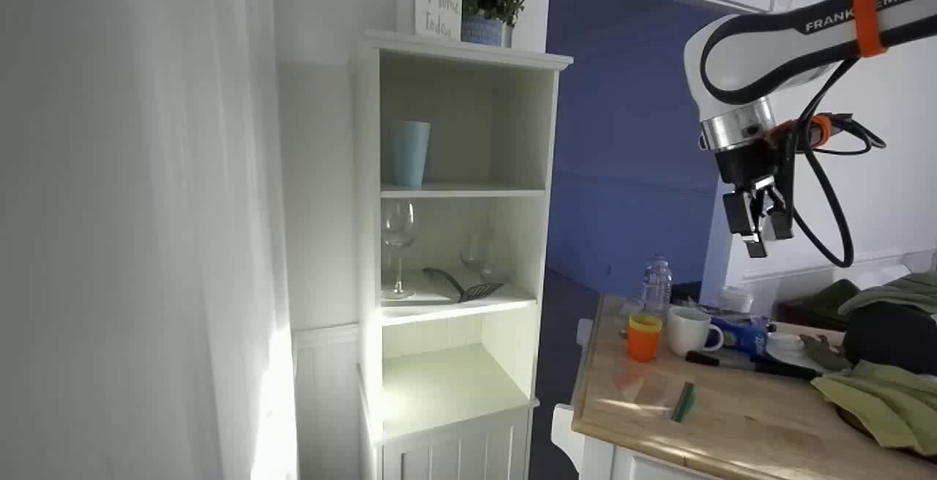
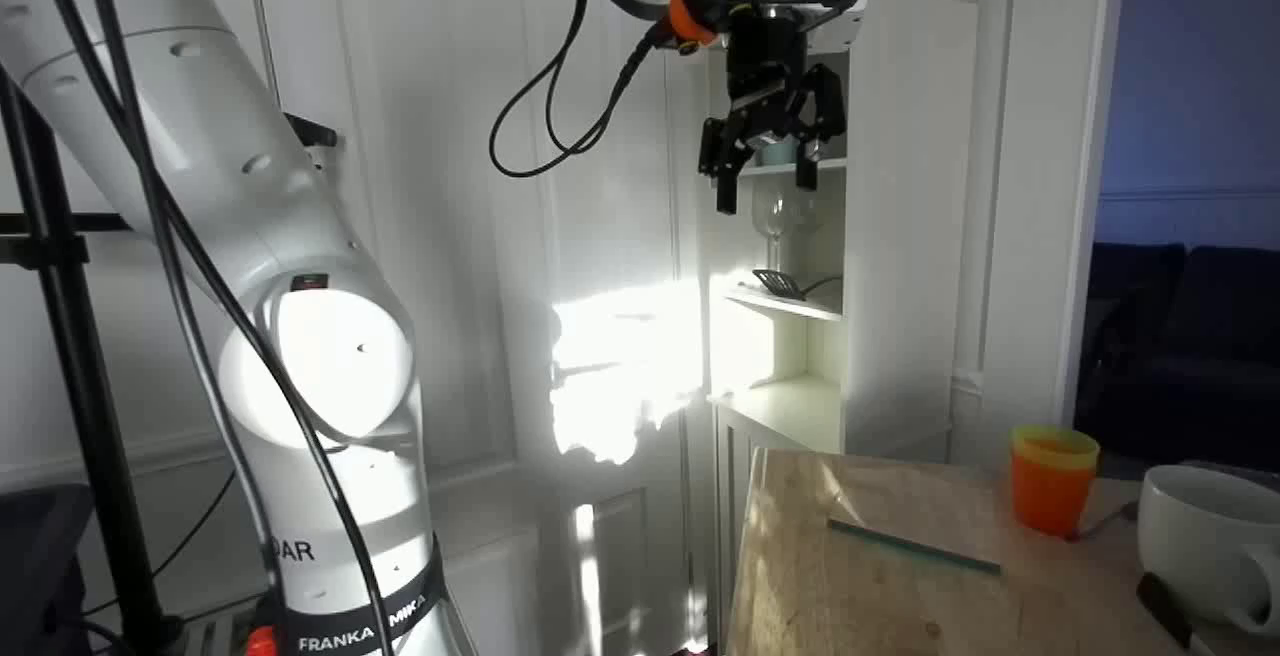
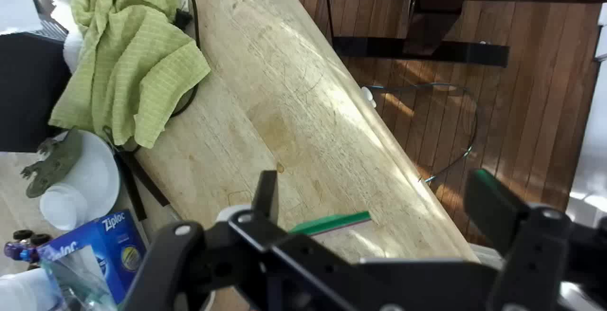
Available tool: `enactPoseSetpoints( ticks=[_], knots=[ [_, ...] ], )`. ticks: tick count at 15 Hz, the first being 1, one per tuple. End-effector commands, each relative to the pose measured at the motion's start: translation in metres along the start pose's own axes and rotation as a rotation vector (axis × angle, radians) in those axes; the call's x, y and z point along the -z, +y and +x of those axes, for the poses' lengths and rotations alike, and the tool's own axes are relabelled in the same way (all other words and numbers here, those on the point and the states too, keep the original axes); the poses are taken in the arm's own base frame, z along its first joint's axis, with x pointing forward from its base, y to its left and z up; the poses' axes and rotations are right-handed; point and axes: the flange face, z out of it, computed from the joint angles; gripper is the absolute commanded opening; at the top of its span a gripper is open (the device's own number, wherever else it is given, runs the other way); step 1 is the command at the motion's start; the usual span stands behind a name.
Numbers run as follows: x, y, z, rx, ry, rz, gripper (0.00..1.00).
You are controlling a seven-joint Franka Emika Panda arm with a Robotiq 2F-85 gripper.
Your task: Put the orange and yellow plastic cup on the top shelf of the cabinet
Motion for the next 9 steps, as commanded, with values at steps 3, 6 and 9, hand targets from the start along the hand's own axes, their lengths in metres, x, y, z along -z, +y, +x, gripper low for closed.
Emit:
enactPoseSetpoints(
  ticks=[3,6,9],
  knots=[
    [0.001,0.000,0.000,0.000,-0.001,0.000,1.00],
    [0.001,0.000,0.000,0.000,-0.001,0.000,1.00],
    [-0.014,0.022,0.045,-0.196,0.020,0.127,1.00]
  ],
)
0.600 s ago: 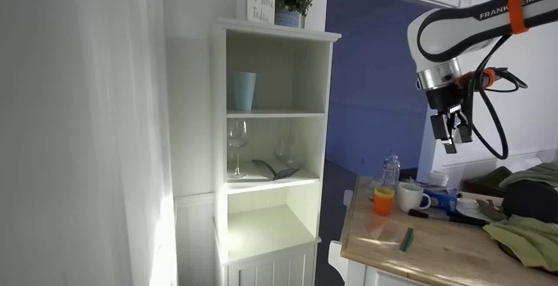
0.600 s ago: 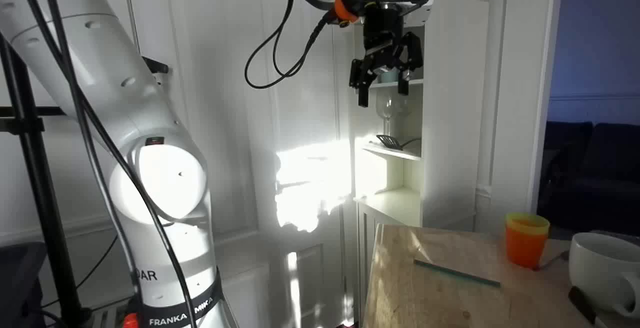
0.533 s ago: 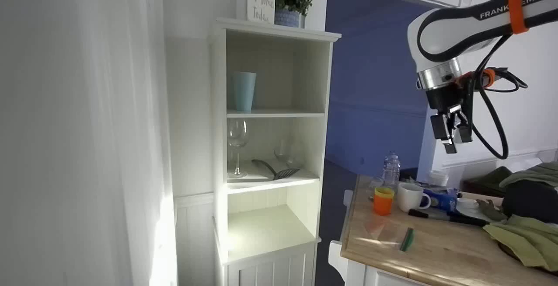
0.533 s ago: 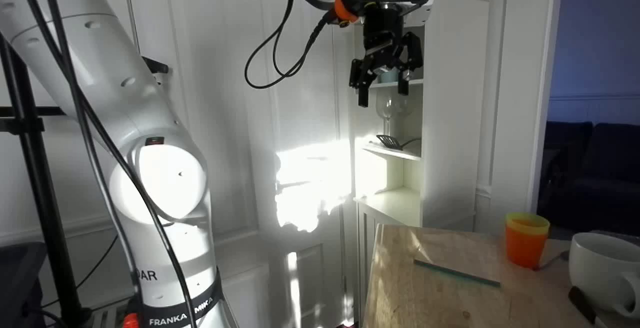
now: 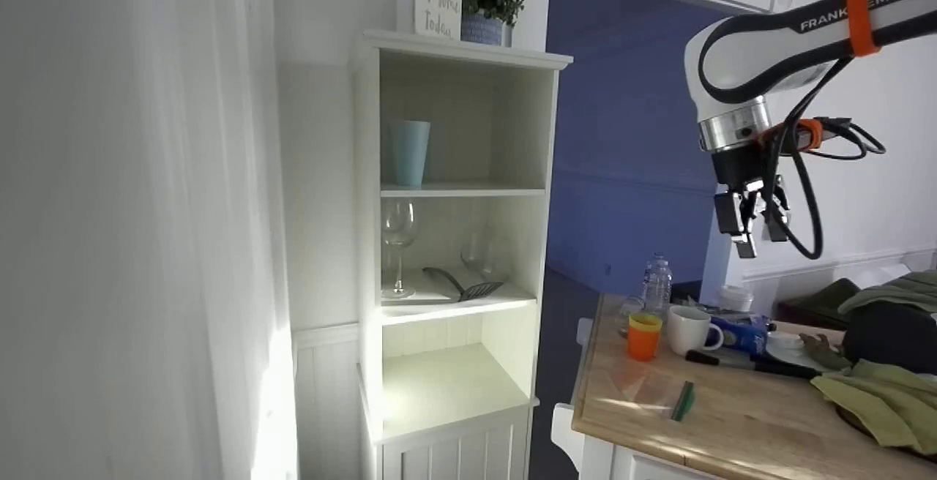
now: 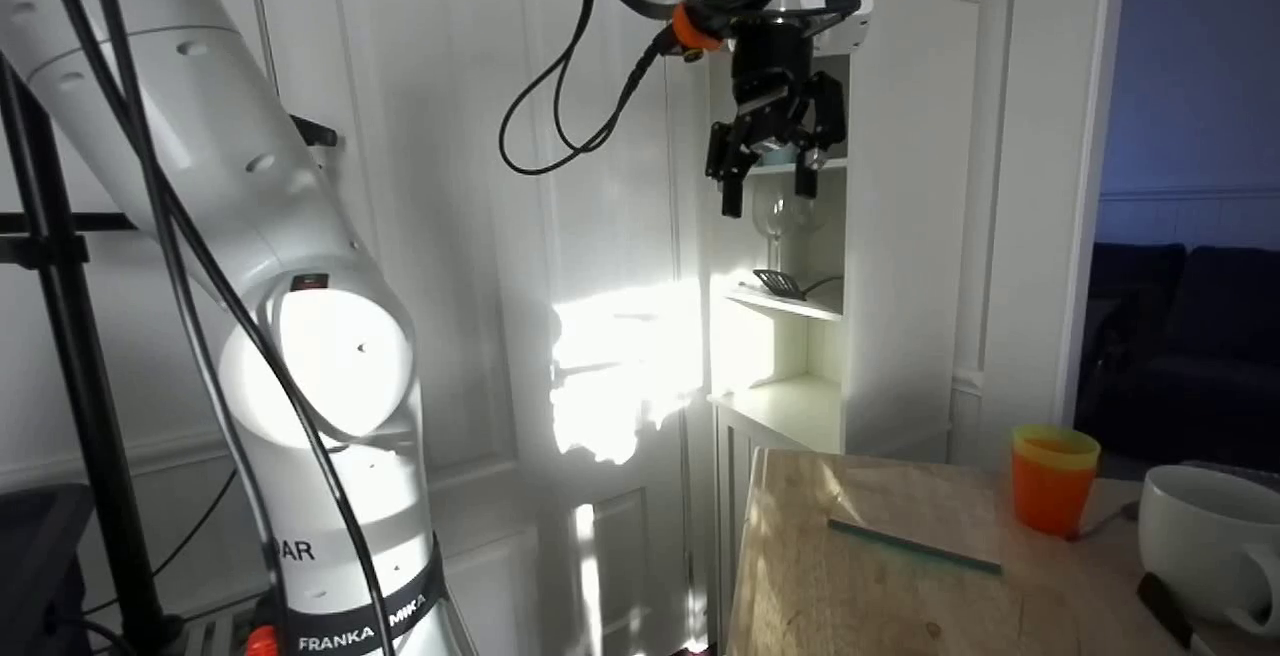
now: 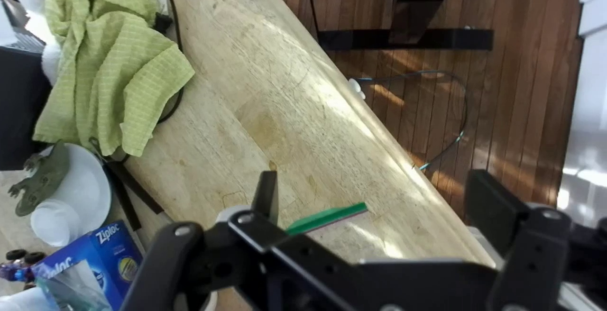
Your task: Put the orange and yellow plastic cup on the top shelf of the cabinet
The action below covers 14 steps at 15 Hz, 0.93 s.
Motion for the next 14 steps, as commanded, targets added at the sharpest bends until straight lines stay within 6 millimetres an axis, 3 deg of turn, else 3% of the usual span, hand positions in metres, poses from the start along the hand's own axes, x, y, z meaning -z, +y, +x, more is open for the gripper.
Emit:
enactPoseSetpoints(
  ticks=[1,4,6,14],
  knots=[
    [-0.019,0.031,0.053,-0.172,0.019,0.102,1.00],
    [-0.047,0.070,0.093,-0.303,0.061,0.176,1.00],
    [-0.065,0.085,0.119,-0.389,0.087,0.237,1.00],
    [-0.119,0.110,0.216,-0.713,0.235,0.466,1.00]
  ],
)
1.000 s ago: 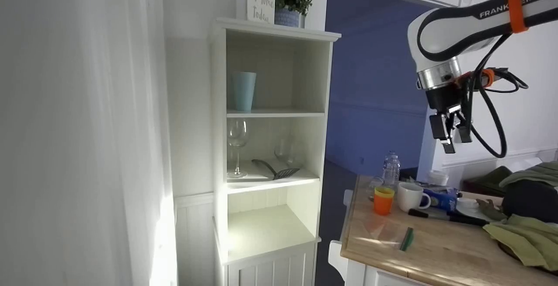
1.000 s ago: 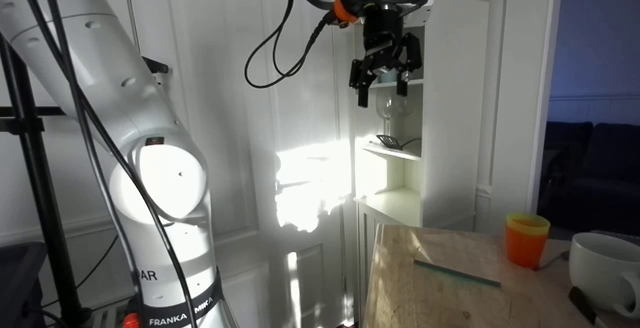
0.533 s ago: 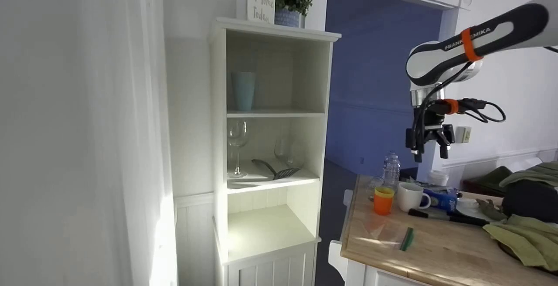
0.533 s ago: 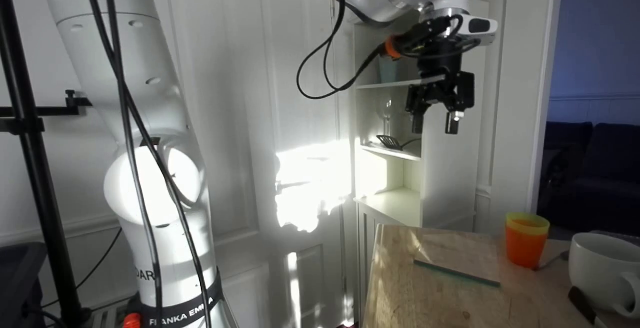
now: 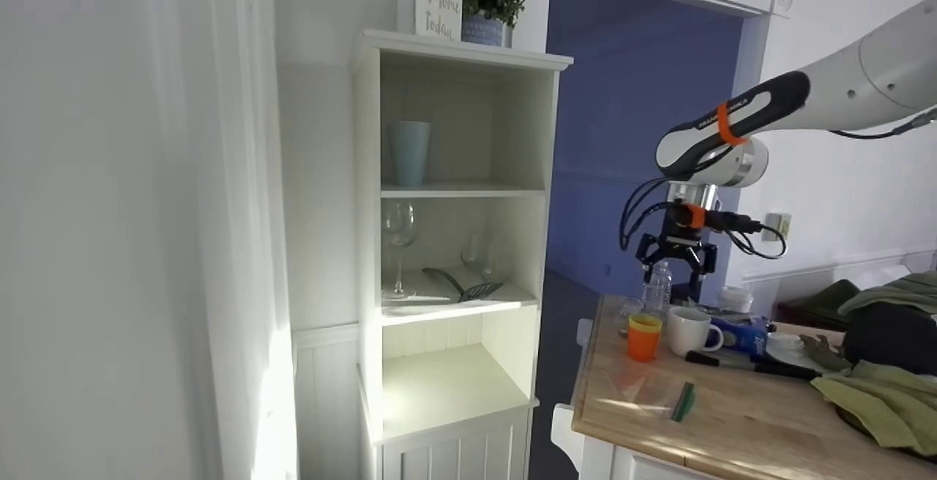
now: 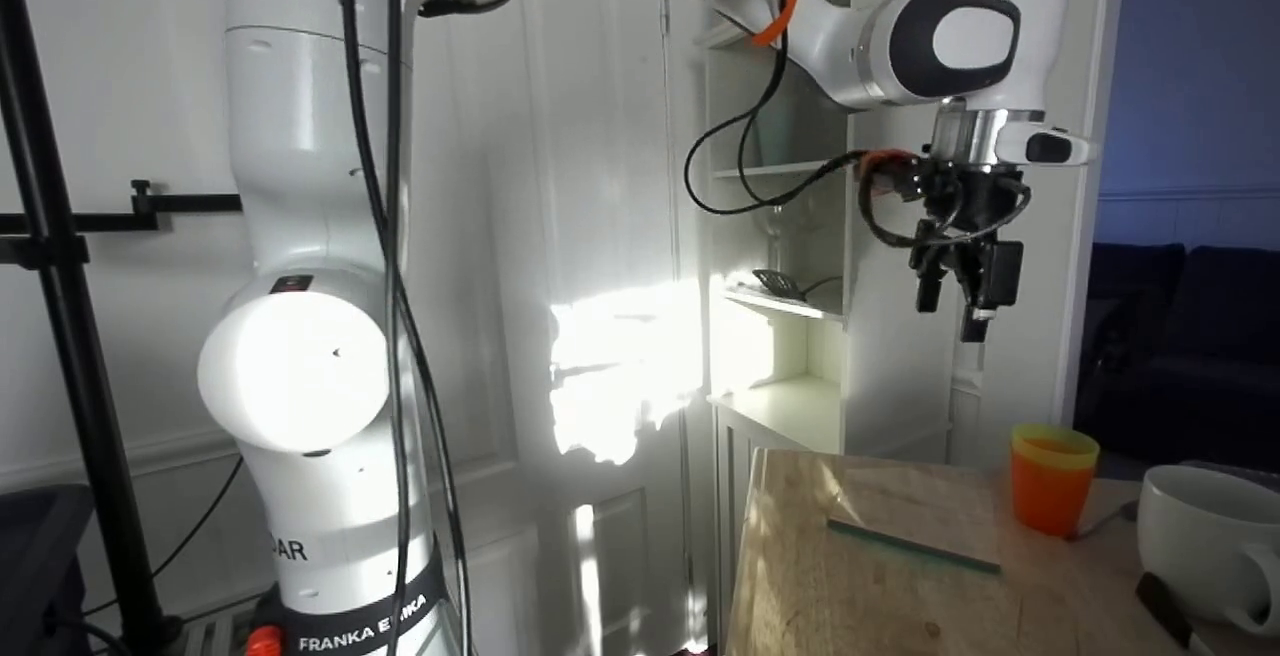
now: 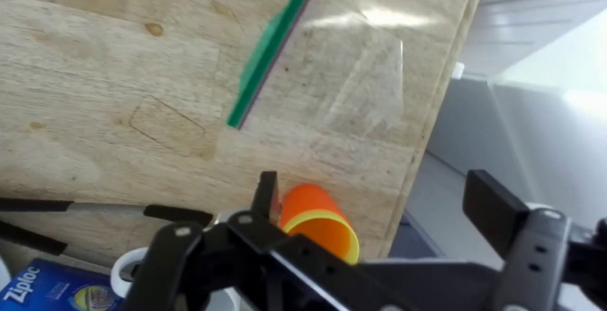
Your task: Put the orange and yellow plastic cup on the top shelf of the cabinet
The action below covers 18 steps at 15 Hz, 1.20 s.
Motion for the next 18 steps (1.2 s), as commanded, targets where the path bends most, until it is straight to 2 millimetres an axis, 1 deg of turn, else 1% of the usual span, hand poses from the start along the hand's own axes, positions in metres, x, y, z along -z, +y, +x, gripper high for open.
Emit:
enactPoseSetpoints(
  ticks=[1,3,4,6,9,10,12,15,18],
  knots=[
    [-0.023,0.001,0.040,-0.148,0.098,0.096,1.00],
    [-0.031,0.012,0.058,-0.207,0.198,0.111,1.00],
    [-0.029,0.005,0.042,-0.136,0.143,0.078,1.00],
    [-0.039,0.012,0.053,-0.171,0.182,0.081,1.00],
    [-0.037,0.013,0.056,-0.181,0.191,0.084,1.00],
    [-0.044,0.014,0.058,-0.193,0.177,0.067,1.00],
    [-0.057,0.021,0.063,-0.212,0.157,0.051,1.00],
    [-0.078,0.034,0.075,-0.252,0.159,0.049,1.00],
    [-0.093,0.043,0.087,-0.296,0.174,0.065,1.00]
  ],
)
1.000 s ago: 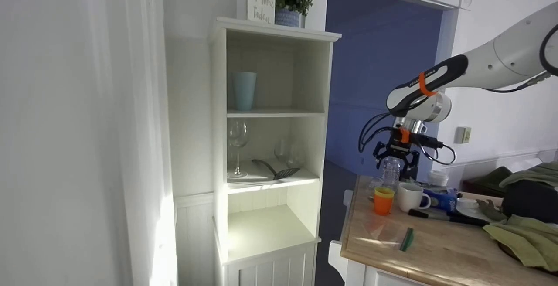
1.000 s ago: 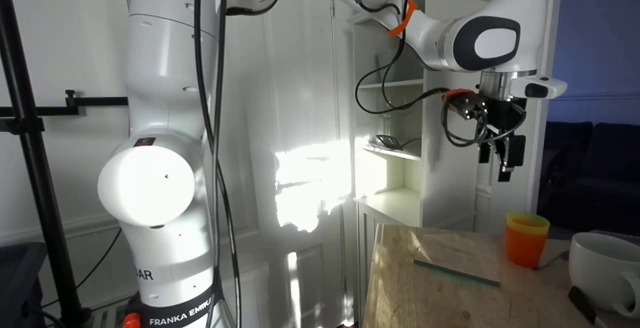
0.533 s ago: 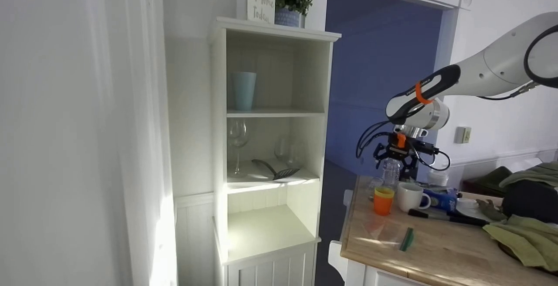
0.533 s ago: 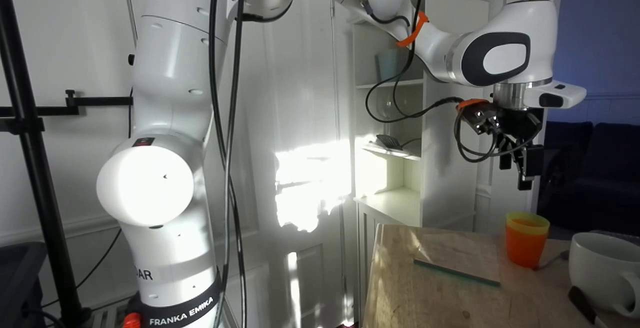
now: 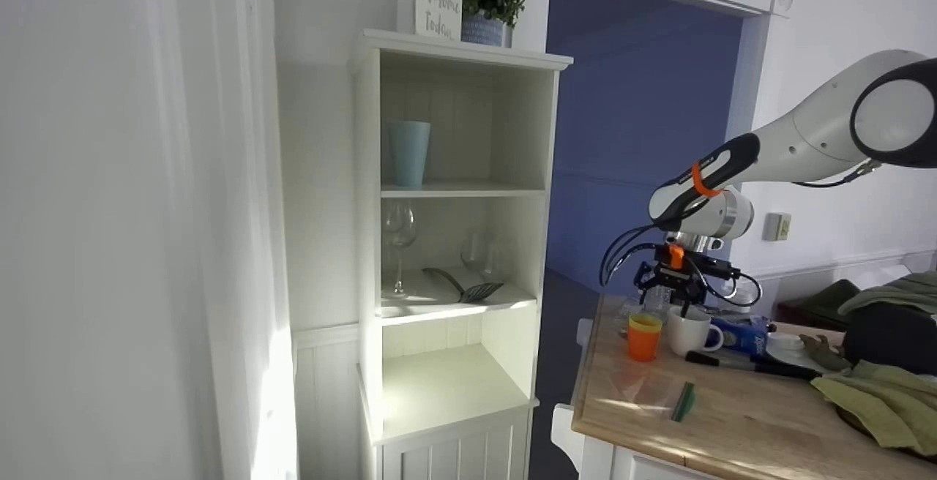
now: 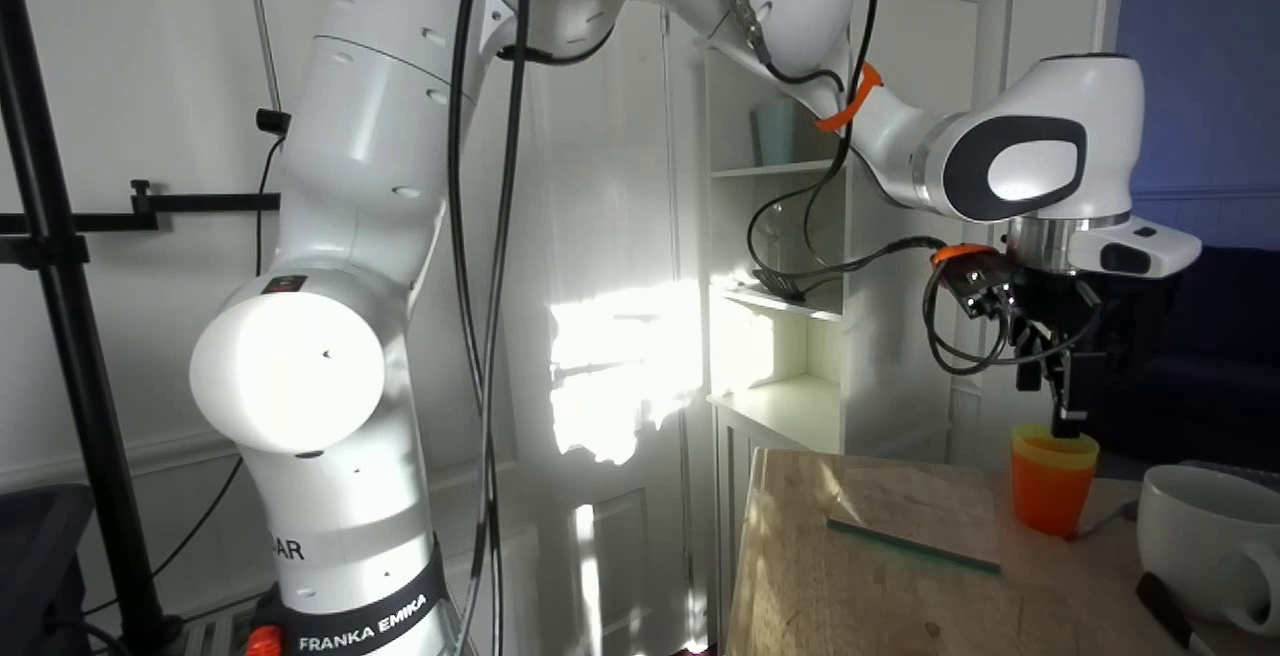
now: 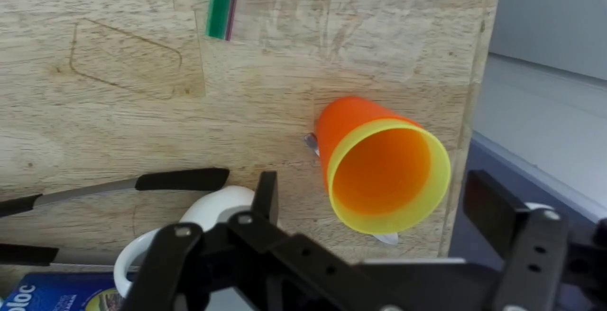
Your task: Put the orange and yellow plastic cup on the top shelf of the cabinet
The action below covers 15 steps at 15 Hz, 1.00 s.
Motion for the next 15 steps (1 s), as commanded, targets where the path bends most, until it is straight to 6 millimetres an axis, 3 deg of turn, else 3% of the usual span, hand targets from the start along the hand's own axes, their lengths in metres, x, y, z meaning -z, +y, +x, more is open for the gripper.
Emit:
enactPoseSetpoints(
  ticks=[1,6,8,15],
  knots=[
    [-0.017,0.003,0.020,-0.070,0.026,0.021,1.00],
    [-0.040,0.004,0.029,-0.110,0.046,0.004,0.98],
    [-0.045,0.002,0.030,-0.123,0.041,0.005,0.74],
    [-0.050,-0.002,0.032,-0.138,0.029,-0.002,0.27]
  ],
)
